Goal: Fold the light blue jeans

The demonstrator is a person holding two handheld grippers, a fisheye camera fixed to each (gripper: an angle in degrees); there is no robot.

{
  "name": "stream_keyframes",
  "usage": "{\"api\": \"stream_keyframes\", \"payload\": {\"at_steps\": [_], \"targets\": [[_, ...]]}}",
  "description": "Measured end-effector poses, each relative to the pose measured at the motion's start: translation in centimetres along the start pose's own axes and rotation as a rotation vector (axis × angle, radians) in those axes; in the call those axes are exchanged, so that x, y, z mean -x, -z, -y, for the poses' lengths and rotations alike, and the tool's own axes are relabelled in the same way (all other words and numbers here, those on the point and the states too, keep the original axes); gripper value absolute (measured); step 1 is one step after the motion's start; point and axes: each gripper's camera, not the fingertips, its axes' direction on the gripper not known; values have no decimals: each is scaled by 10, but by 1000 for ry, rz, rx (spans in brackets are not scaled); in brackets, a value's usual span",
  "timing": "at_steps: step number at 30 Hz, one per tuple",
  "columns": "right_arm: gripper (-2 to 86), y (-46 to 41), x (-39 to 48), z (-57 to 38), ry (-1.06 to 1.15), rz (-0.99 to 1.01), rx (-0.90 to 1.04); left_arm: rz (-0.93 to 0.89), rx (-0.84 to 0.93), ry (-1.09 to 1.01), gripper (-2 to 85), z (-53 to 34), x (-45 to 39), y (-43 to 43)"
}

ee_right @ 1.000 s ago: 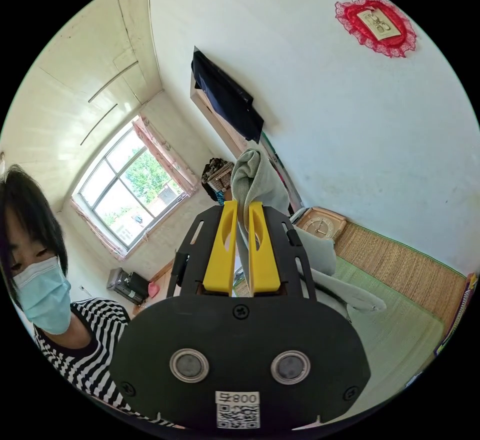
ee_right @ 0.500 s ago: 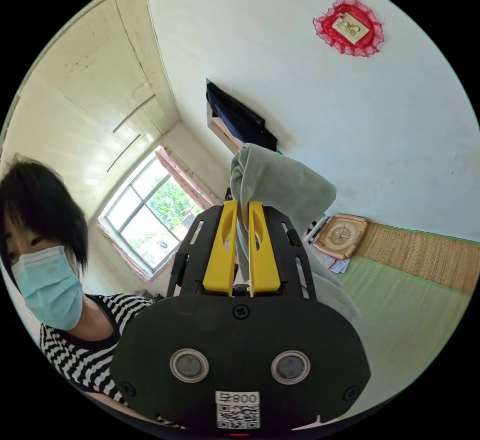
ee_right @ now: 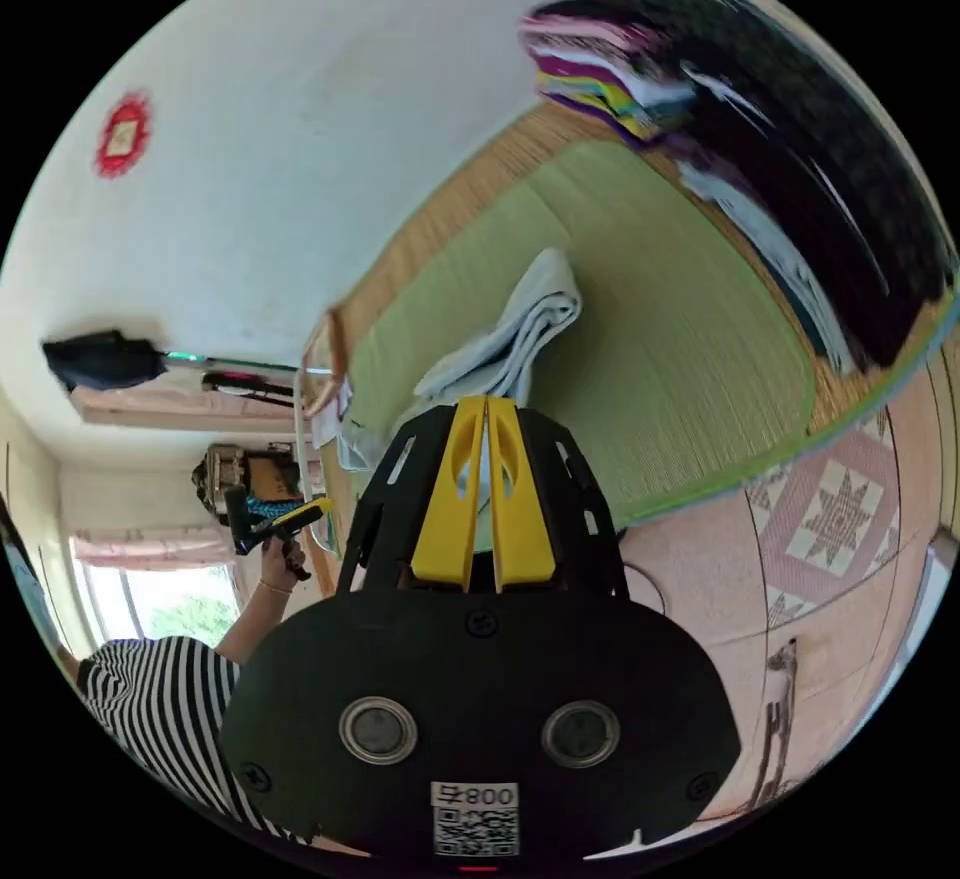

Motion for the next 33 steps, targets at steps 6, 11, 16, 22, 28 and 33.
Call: {"api": "stream_keyframes", "payload": {"at_steps": [6,11,16,22,28,33], "targets": [[4,-70,-69,-24,-87,-20,27,-8,-13,-29,25,-17,53,-30],[18,-130,-33,-4,102,-83,61,-33,-86,-8,68,-26,103,-50],[63,-167,33,20,414,-319,119,-46,-140,-16,89,-30,121,-56],[102,-234,92,34,758,-612,237,113,-1,-266,116,13,103,-67],[98,-296,109,31,986,-850,325,307,158,-514,123,51,91,-88],[80,-325,101,37,1019,-894,379,397,289,-536,108,67,111,-109]]}}
